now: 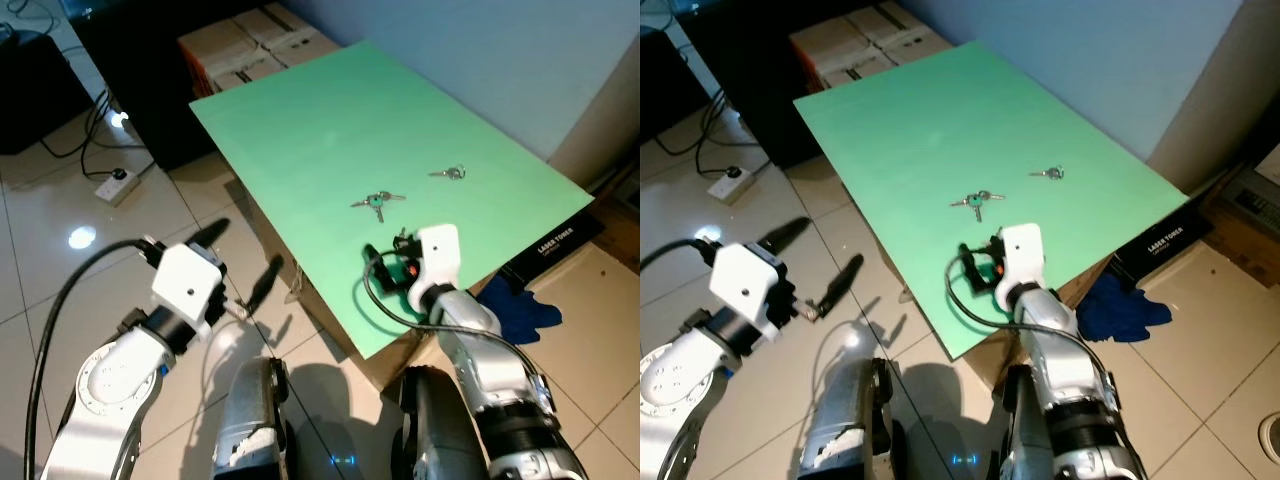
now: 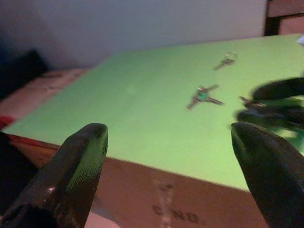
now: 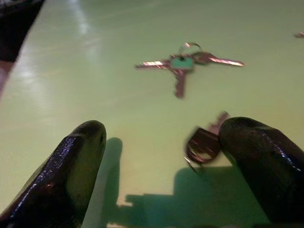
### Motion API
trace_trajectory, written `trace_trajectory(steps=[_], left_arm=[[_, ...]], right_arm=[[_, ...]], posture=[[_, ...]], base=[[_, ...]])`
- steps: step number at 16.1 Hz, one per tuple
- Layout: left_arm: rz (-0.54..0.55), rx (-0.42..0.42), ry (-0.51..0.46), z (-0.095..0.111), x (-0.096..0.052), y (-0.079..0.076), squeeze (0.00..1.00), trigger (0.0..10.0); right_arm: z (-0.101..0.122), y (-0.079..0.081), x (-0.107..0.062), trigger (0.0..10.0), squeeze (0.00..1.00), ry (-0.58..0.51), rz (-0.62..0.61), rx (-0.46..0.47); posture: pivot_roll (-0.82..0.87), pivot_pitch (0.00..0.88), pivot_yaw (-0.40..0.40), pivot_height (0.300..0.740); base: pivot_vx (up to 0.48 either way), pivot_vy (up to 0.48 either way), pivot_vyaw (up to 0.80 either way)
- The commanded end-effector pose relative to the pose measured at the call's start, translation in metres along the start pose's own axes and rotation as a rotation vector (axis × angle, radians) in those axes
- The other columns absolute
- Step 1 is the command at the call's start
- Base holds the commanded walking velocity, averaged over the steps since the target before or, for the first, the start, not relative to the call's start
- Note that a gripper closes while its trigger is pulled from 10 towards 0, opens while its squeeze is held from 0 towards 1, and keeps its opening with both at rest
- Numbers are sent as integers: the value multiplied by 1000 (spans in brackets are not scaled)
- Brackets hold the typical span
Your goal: Hang keys on a hook
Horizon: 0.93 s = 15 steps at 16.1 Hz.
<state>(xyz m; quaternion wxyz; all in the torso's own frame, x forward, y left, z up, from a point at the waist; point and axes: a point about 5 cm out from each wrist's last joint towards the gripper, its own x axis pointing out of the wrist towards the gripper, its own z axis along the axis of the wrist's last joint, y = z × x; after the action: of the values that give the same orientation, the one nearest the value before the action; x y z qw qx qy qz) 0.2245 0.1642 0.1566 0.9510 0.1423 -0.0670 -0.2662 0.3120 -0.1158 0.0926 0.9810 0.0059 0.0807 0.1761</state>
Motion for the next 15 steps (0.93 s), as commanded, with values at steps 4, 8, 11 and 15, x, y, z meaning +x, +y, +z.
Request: trace_trajectory(steps=[4,8,11,15], left_arm=[[-54,-14,13,0,-5,-7,0,10000],[-63,-15,9,0,-3,-7,0,10000],[-66,-16,5,1,-2,-8,0,10000],[-56,-15,5,1,-2,-7,0,10000]], right_arm=[[2,20,5,10000,0,-23,50,44],[15,42,8,10000,0,-85,95,76],[34,39,6,10000,0,-163,64,95],[41,-3,-12,10000,0,-186,-26,0]], posture=[[135,166,72,601],[131,169,73,601],[130,170,72,601],[125,175,68,601]], base=[[0,0,0],[0,0,0],[0,0,0],[0,0,0]])
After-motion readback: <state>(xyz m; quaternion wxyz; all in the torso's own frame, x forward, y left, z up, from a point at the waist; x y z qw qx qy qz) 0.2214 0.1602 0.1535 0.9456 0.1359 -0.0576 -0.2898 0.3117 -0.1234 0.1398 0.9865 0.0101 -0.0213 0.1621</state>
